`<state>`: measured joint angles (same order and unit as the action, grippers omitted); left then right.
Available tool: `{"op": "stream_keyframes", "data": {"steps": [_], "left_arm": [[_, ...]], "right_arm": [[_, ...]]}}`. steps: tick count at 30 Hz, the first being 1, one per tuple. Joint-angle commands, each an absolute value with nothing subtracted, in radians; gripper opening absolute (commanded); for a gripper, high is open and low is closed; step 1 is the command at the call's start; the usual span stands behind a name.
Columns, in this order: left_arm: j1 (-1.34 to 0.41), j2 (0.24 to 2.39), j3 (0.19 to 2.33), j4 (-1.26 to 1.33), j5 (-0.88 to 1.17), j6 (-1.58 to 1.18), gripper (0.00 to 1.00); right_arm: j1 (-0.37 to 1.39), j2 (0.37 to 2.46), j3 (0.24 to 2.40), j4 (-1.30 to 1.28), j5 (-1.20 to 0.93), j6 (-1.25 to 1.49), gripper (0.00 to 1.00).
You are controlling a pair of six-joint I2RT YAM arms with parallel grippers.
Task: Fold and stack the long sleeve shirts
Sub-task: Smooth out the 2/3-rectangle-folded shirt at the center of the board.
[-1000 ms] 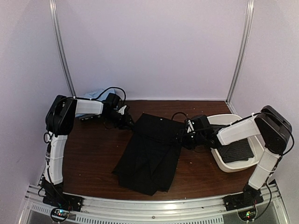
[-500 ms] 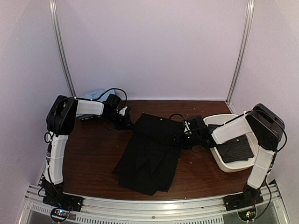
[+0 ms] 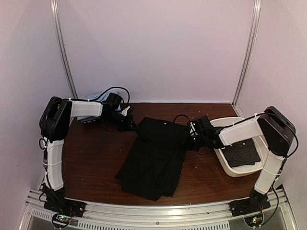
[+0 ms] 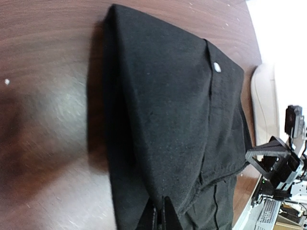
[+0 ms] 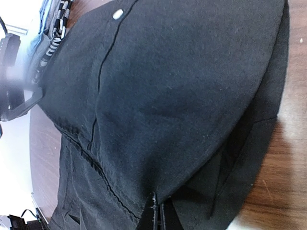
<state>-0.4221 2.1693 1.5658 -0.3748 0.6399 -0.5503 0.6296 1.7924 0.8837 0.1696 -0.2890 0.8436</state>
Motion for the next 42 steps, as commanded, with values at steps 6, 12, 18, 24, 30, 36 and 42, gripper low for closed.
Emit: {"op": "stream_keyframes", "data": {"steps": [6,12,18,24,30,36,42], "left_arm": [[-0.470,2.053,1.439,-0.376,0.653,-0.569,0.00],[-0.472,2.057,1.391,-0.364,0.635,-0.581,0.00],[-0.472,2.097,1.369,-0.349,0.619,-0.582,0.00],[-0.472,2.136,1.375,-0.355,0.559,-0.571,0.00],[-0.465,2.140,1.405,-0.371,0.474,-0.582,0.00],[-0.451,2.147,1.425,-0.376,0.490,-0.575,0.00],[-0.451,2.038,1.336,-0.398,0.462,-0.550,0.30]], "right_arm": [[0.624,1.675,0.855,0.061,-0.238,0.792,0.00],[0.624,1.698,0.818,0.103,-0.259,0.792,0.00],[0.624,1.772,0.827,0.158,-0.280,0.796,0.11],[0.630,1.781,0.808,0.168,-0.288,0.795,0.05],[0.641,1.711,0.777,0.151,-0.268,0.796,0.01],[0.664,1.731,0.771,0.148,-0.283,0.783,0.07],[0.709,1.637,0.751,0.069,-0.215,0.753,0.27]]}}
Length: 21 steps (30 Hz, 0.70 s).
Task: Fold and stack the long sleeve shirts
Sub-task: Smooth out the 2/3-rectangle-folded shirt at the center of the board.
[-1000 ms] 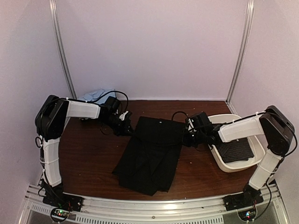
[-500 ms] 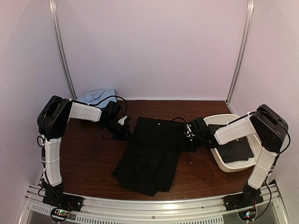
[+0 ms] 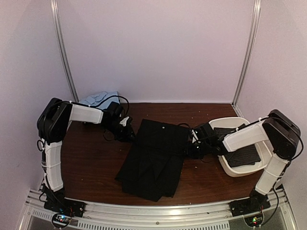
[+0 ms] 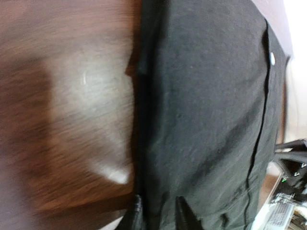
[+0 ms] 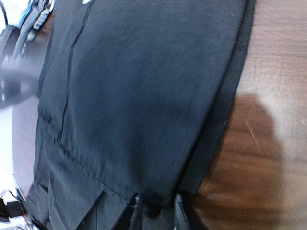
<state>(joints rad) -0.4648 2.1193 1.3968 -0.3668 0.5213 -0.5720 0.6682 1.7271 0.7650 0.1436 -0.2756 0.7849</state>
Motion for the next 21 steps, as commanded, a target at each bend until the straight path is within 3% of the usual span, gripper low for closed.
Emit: {"op": "stream_keyframes", "data": {"steps": [1,7,14,21], "left_arm": [[-0.452,2.007,1.305,-0.399,0.460,-0.549,0.34],[-0.477,1.779,1.064,-0.397,0.426,-0.575,0.39],[-0.564,1.500,0.759,-0.372,0.409,-0.682,0.41],[-0.608,1.359,0.605,-0.345,0.415,-0.764,0.43]], "right_arm": [[0.729,1.612,0.748,0.048,-0.201,0.750,0.30],[0.886,1.467,0.680,-0.017,-0.131,0.843,0.39],[1.128,1.338,0.557,-0.003,-0.061,1.065,0.41],[1.276,1.304,0.444,0.141,-0.029,1.266,0.47]]}}
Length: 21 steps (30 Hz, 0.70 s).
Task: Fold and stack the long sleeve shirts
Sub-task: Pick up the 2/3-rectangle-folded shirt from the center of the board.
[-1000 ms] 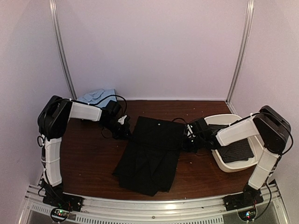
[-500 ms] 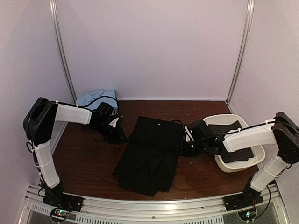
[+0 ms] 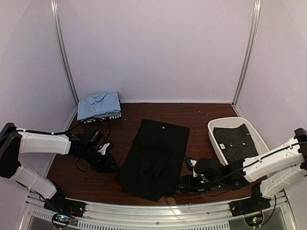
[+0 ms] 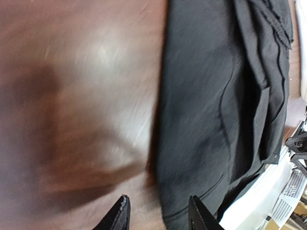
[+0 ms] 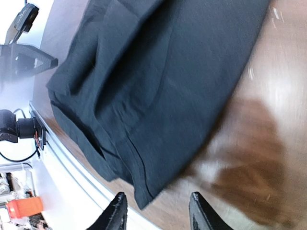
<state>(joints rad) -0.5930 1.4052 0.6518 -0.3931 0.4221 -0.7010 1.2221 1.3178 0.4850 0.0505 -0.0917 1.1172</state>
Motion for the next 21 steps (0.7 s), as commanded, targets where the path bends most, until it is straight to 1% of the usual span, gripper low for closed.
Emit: {"op": "stream_keyframes", "data": {"steps": [1,7,11,14,16,17,19,21], "left_arm": [[-0.612,1.357,0.594,-0.334,0.426,-0.769,0.43],[-0.650,1.359,0.572,-0.314,0.455,-0.798,0.43],[-0.658,1.354,0.556,-0.306,0.473,-0.812,0.42],[-0.664,1.344,0.549,-0.307,0.482,-0.817,0.38],[-0.673,1.347,0.550,-0.305,0.491,-0.816,0.38],[-0.677,1.354,0.553,-0.305,0.492,-0.813,0.37],[-0.684,1.360,0.555,-0.300,0.497,-0.813,0.32],[-0.689,1.359,0.556,-0.297,0.504,-0.816,0.27]], "right_arm": [[1.290,1.313,0.439,0.162,-0.027,1.284,0.47],[1.350,1.367,0.414,0.269,-0.008,1.374,0.47],[1.360,1.395,0.376,0.369,-0.005,1.421,0.43],[1.366,1.420,0.379,0.402,-0.005,1.434,0.37],[1.367,1.440,0.386,0.408,-0.005,1.434,0.36],[1.367,1.449,0.388,0.413,-0.005,1.436,0.37],[1.367,1.465,0.392,0.434,-0.005,1.437,0.36],[1.367,1.474,0.396,0.438,-0.005,1.440,0.31]]}}
